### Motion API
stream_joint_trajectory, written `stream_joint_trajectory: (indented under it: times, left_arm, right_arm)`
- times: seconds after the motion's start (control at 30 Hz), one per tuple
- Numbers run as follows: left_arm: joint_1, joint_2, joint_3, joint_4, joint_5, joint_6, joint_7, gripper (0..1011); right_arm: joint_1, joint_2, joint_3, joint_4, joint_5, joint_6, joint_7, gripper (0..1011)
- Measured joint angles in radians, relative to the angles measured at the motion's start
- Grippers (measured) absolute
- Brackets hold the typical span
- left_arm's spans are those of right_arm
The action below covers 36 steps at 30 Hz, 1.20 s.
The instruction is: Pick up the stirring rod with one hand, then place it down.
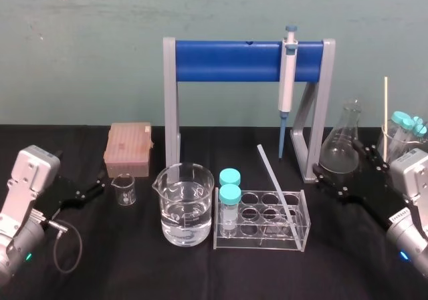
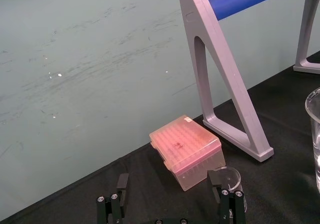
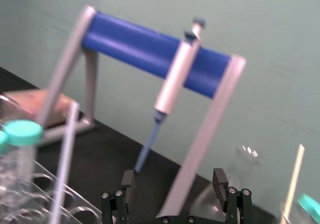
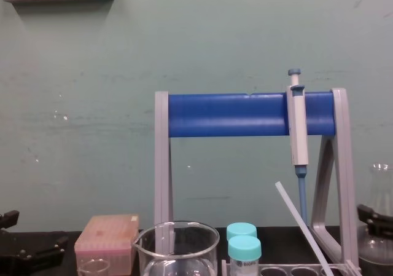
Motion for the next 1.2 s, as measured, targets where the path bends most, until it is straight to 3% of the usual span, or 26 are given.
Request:
stream_joint_trajectory:
  times: [0.23,0.4,0.7,1.03,1.2]
  left_arm:
    - [0.000,0.000,0.000,0.000,0.000,0.000,0.000,1000]
    - [0.000,0.000,0.000,0.000,0.000,0.000,0.000,1000]
    - [0.000,0.000,0.000,0.000,0.000,0.000,0.000,1000]
    - [0.000,0.000,0.000,0.000,0.000,0.000,0.000,1000]
    - [0.000,0.000,0.000,0.000,0.000,0.000,0.000,1000]
  right_arm:
    - [0.001,0.003,-0.018,-0.029,-0.030,-0.070,0.070,1003]
    - [0.024,-0.009,-0.033,-0.017,-0.031,-0.092,0.132,1003]
    - [0.086,-0.050,-0.055,0.049,0.032,-0.099,0.278,1003]
    - [0.127,-0.096,-0.036,0.119,0.182,0.000,0.423,1003]
    - [0.148,-0.120,-0.018,0.156,0.269,0.094,0.494,1003]
